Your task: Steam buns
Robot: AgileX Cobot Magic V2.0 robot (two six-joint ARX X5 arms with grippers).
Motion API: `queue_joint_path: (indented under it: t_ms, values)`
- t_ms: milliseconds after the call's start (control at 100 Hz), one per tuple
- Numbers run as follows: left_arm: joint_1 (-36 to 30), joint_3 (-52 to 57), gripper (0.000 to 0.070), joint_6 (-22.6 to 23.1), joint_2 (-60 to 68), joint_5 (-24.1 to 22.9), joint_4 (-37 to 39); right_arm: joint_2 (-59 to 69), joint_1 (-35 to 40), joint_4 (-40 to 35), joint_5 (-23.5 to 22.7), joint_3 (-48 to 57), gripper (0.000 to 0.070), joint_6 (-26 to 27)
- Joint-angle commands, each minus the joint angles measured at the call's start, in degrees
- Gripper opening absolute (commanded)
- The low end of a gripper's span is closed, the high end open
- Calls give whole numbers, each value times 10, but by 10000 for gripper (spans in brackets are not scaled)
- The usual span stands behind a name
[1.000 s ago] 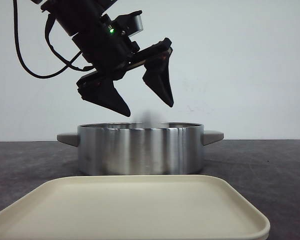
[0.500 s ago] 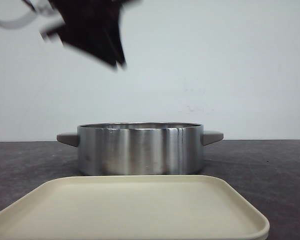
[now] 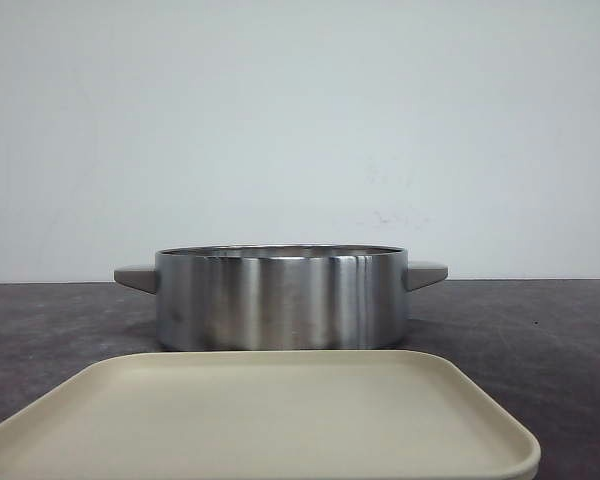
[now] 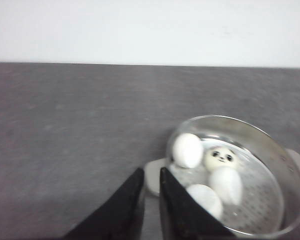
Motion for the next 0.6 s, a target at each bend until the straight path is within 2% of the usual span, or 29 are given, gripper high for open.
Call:
queue_joint_path:
  t_ms: [0,590]
  values:
    - [3,8,10,-4,-9,0,9,-5,7,10,1,8,13,14]
    - [7,8,19,-4,-49,0,16,-5,7,27,2,8,13,15]
